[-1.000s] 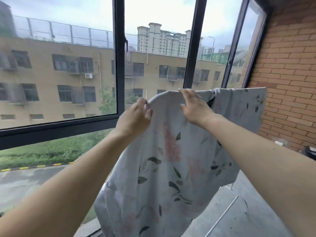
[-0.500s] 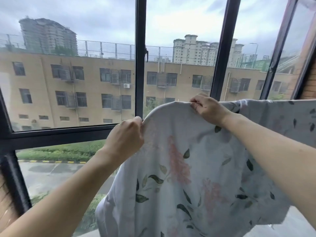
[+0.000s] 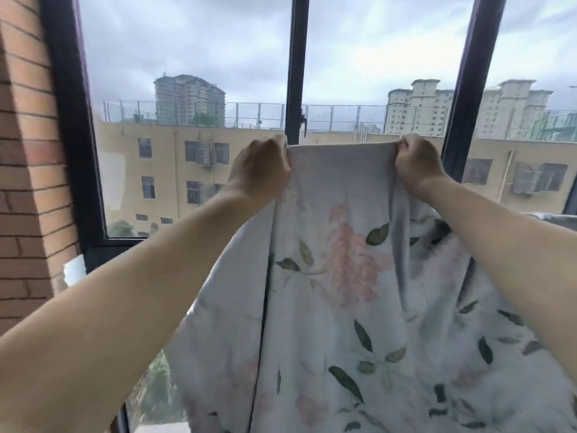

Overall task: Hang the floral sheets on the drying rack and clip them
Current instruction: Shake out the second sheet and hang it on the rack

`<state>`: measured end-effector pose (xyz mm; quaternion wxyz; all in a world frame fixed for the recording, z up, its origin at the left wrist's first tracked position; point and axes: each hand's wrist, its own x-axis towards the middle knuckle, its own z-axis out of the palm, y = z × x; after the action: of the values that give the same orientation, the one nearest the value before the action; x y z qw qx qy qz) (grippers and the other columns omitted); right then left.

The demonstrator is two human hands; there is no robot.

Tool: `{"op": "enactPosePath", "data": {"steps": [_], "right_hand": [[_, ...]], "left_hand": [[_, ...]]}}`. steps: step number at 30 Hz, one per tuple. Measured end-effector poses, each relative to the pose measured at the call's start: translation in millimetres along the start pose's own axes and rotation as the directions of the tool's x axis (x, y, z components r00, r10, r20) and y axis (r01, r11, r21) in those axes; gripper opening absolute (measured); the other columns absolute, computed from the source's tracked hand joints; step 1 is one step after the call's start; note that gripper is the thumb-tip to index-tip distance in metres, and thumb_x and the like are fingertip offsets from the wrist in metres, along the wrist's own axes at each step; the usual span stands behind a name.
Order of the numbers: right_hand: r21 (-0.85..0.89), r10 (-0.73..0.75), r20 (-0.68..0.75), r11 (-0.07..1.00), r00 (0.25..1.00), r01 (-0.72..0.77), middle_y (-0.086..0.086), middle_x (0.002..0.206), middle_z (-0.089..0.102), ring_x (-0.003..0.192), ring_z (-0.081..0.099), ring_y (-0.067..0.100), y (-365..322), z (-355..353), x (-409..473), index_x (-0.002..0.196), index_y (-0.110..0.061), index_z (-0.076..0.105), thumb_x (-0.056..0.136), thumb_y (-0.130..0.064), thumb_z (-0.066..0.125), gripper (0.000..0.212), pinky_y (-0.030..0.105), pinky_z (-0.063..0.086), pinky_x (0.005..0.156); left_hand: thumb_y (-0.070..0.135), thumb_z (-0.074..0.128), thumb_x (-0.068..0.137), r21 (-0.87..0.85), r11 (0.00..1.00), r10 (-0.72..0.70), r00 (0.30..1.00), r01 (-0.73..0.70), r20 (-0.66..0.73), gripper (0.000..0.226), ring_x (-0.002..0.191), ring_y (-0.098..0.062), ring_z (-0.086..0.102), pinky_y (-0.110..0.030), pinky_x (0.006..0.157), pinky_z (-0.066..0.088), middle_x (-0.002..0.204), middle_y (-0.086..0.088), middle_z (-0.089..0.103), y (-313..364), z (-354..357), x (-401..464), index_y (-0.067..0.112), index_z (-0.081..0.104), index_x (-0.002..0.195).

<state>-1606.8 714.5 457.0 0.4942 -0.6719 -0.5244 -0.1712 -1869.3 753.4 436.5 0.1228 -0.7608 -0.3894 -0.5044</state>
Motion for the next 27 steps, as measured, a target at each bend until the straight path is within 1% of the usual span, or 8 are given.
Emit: {"op": "enactPosePath", "data": {"steps": [4, 7, 10, 13, 19, 21, 24, 27], "right_hand": [[-0.234, 0.167, -0.059, 0.956, 0.984, -0.176, 0.027, 0.116, 0.06, 0.109, 0.057, 0.04, 38, -33, 33, 0.11, 0.006, 0.06, 0.093, -0.011, 0.042, 0.03, 0.037, 0.045, 0.088], [-0.557, 0.309, 0.239, 0.821, 0.921, -0.131, 0.022, 0.116, 0.062, 0.106, 0.058, 0.037, 72, -44, 23, 0.111, -0.001, 0.061, 0.087, -0.009, 0.047, 0.029, 0.042, 0.049, 0.093], [-0.673, 0.269, 0.375, 0.737, 0.887, 0.061, 0.018, 0.118, 0.061, 0.107, 0.059, 0.036, 71, -39, -4, 0.117, -0.008, 0.058, 0.084, -0.007, 0.047, 0.035, 0.043, 0.049, 0.092], [-0.521, 0.002, 0.38, 0.827, 0.925, 0.212, 0.015, 0.125, 0.059, 0.113, 0.056, 0.033, 36, -12, -20, 0.124, -0.013, 0.056, 0.088, -0.014, 0.043, 0.038, 0.041, 0.044, 0.096], [-0.026, -0.443, 0.514, 0.848, 0.734, 0.53, 0.017, 0.117, 0.058, 0.108, 0.056, 0.035, -46, 68, -59, 0.12, -0.003, 0.054, 0.101, -0.013, 0.033, 0.03, 0.044, 0.046, 0.091], [-0.02, -0.508, 0.501, 0.802, 0.7, 0.597, 0.013, 0.108, 0.061, 0.1, 0.059, 0.034, -66, 82, -73, 0.114, -0.01, 0.054, 0.103, -0.023, 0.028, 0.031, 0.047, 0.049, 0.083], [-0.049, -0.561, 0.455, 0.759, 0.691, 0.649, 0.008, 0.104, 0.063, 0.095, 0.059, 0.026, -100, 99, -94, 0.107, -0.016, 0.059, 0.102, -0.044, 0.019, 0.05, 0.041, 0.048, 0.081], [-0.205, -0.564, 0.437, 0.696, 0.701, 0.688, 0.006, 0.09, 0.061, 0.082, 0.057, 0.023, -117, 120, -112, 0.093, -0.014, 0.064, 0.101, -0.049, 0.018, 0.058, 0.033, 0.041, 0.068]], "left_hand": [[0.023, 0.041, 0.1, -0.058, 0.998, 0.048, 0.968, -0.035, 0.248, 0.017, 0.079, -0.025, 0.06, -0.035, 0.067, 0.048, 0.088, -0.004, 0.064, 42, 22, 30, 0.015, 0.056, 0.095], [0.049, 0.033, 0.101, 0.04, 0.998, -0.06, 0.732, 0.045, 0.679, 0.04, 0.098, -0.022, 0.059, -0.04, 0.09, 0.05, 0.108, -0.003, 0.063, 43, 44, 5, 0.02, 0.06, 0.106], [0.054, 0.034, 0.1, 0.075, 0.997, -0.066, 0.75, 0.022, 0.658, 0.036, 0.079, -0.012, 0.057, -0.031, 0.065, 0.044, 0.089, 0.005, 0.062, 35, 54, -26, 0.026, 0.057, 0.098], [0.046, 0.037, 0.102, 0.046, 0.999, -0.045, 0.804, 0.022, 0.593, 0.028, 0.074, -0.011, 0.053, -0.028, 0.061, 0.036, 0.082, 0.008, 0.058, 43, 54, -33, 0.027, 0.056, 0.096], [0.014, 0.045, 0.099, -0.4, 0.771, -0.268, 0.821, 0.496, 0.504, 0.021, 0.108, -0.02, 0.057, -0.026, 0.088, 0.043, 0.114, -0.002, 0.062, -4, 34, -48, 0.019, 0.062, 0.112], [0.021, 0.044, 0.097, -0.271, 0.684, -0.547, 0.722, 0.677, 0.423, 0.028, 0.113, -0.026, 0.053, -0.033, 0.094, 0.041, 0.12, -0.006, 0.059, -45, 26, -83, 0.013, 0.056, 0.122], [0.051, 0.046, 0.085, -0.039, 0.374, -0.809, 0.347, 0.927, 0.475, 0.066, 0.121, -0.032, 0.053, -0.044, 0.104, 0.041, 0.135, -0.015, 0.054, -100, 28, -155, 0.006, 0.048, 0.133], [0.044, 0.052, 0.09, -0.221, 0.243, -0.658, 0.328, 0.944, 0.678, 0.046, 0.09, -0.021, 0.064, -0.028, 0.077, 0.055, 0.114, -0.012, 0.068, -118, 34, -197, 0.006, 0.065, 0.113]]}}
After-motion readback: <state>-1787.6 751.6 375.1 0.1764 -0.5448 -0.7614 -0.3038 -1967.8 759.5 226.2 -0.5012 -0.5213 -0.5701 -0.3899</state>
